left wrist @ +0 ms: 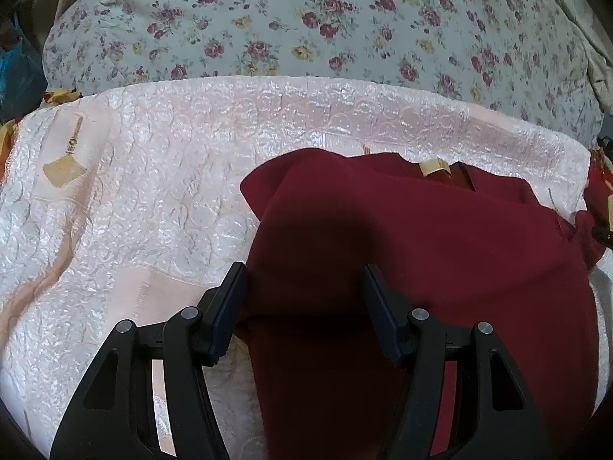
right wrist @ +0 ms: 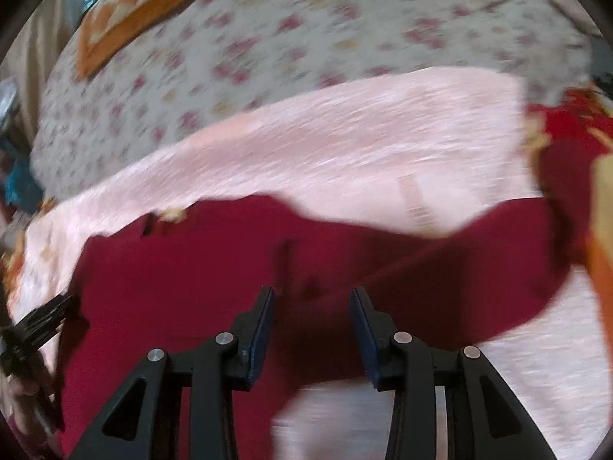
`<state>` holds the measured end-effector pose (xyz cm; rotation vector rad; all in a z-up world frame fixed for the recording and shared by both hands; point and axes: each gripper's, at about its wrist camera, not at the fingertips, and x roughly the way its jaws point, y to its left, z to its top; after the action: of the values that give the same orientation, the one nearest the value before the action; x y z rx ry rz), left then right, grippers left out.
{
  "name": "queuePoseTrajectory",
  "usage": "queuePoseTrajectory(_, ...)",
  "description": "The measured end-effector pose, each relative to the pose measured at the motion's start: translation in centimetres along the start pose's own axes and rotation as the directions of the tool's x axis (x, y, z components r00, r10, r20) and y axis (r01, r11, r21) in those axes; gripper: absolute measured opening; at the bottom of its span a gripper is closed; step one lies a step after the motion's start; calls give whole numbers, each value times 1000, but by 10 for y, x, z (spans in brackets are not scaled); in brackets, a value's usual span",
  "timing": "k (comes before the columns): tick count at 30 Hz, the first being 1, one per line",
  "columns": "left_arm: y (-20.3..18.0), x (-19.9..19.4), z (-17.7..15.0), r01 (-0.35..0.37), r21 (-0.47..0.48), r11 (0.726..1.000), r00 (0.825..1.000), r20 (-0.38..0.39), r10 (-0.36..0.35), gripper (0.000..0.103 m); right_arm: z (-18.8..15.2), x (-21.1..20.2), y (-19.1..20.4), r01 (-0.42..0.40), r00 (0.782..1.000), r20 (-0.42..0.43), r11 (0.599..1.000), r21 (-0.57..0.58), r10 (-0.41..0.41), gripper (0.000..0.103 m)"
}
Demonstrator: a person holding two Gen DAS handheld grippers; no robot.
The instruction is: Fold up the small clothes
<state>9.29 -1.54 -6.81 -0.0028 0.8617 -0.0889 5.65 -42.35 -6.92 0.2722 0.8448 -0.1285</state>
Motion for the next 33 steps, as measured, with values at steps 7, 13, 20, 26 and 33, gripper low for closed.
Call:
queuePoseTrajectory(7,1,1,-1,-1,-7,1000,1000,2,1,61,25,-9,-96,299,953,8,947,119,-302,42)
queuePoseTrajectory(13,0,3,-1,-8,2,1000,1000,3,8,61,45,6,-137,422,906,-37,896,138,-421,43)
queuePoseTrajectory(20,2,4,-1,-2,4,1000,1000,1,2,61,48,6,-152,412,908,-13,888,205,-418,43)
queuePoseTrajectory(26,2,5,-1,-1,0,1000,1000,0,1,61,41,-27,-151,361,917,87,903,234,-389,43)
queuePoseTrajectory(33,1,5,-1,-8,6,1000,1000,2,8,61,36,-5,-169,349,931,15,905,242,-364,44)
